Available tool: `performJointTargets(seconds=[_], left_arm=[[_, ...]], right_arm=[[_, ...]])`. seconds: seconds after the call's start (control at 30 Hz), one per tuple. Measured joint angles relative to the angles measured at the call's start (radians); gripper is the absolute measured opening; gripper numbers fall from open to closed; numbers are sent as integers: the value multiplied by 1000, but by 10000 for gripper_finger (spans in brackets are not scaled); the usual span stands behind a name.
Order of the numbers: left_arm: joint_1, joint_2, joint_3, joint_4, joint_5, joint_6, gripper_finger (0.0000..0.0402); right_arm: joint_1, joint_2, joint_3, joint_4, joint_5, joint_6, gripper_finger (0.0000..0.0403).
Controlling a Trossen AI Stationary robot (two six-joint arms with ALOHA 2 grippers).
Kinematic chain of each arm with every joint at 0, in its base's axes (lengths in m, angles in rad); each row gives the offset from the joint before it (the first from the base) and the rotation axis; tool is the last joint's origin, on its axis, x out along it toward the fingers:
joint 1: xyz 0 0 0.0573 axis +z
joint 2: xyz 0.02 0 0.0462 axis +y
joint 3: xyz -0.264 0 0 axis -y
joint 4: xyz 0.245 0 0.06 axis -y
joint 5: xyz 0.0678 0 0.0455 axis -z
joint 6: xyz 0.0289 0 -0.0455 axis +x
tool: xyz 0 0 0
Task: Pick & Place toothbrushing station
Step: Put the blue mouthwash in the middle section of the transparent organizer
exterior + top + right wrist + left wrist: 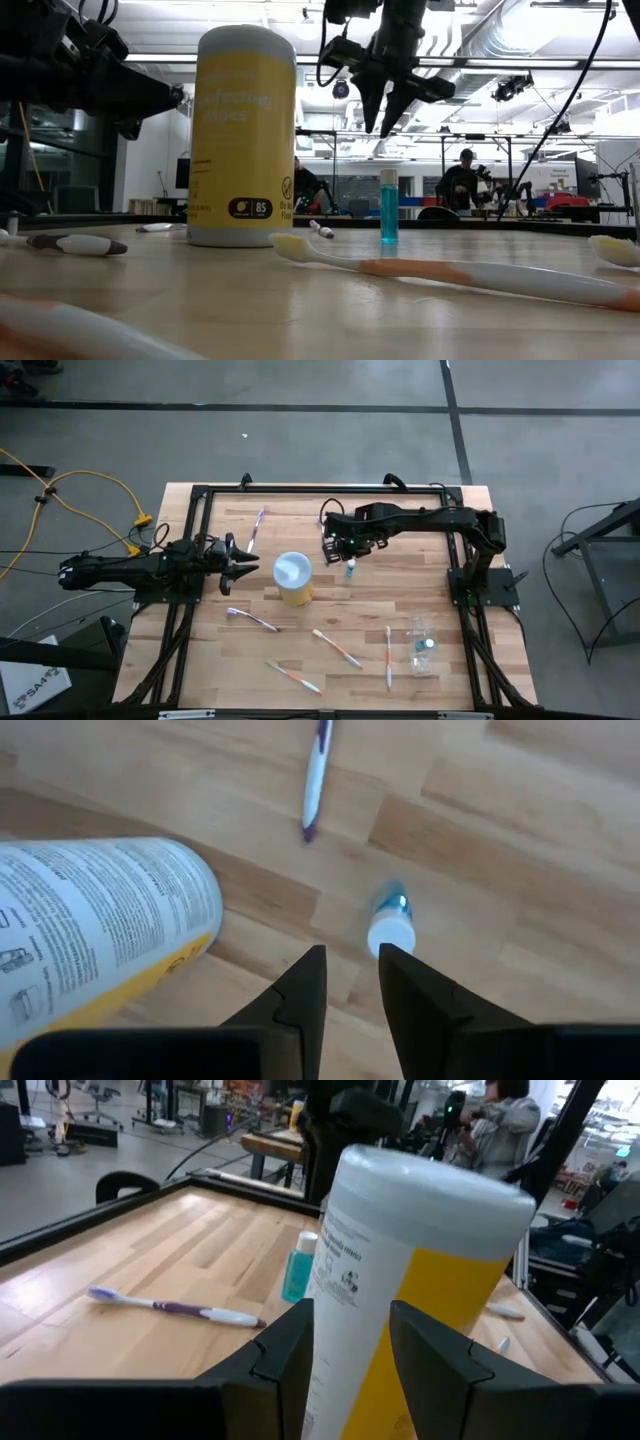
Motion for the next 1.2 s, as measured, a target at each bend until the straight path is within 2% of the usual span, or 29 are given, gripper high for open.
performJointTargets(seconds=[0.2,0.4,0.67,1.03,1.2], left_arm=[[0,0,0,41,0,-1,130],[0,0,0,41,0,-12,130],[0,0,0,40,1,-13,130],[0,0,0,41,0,-15,130],[0,0,0,41,1,-15,130]], right_arm=[[-15,0,0,29,-57,-32,87],[-35,3,0,18,-12,130,87],[-41,3,-1,-3,0,160,85],[-27,4,-1,-22,-34,132,9],[-19,4,-1,-37,-15,107,10]])
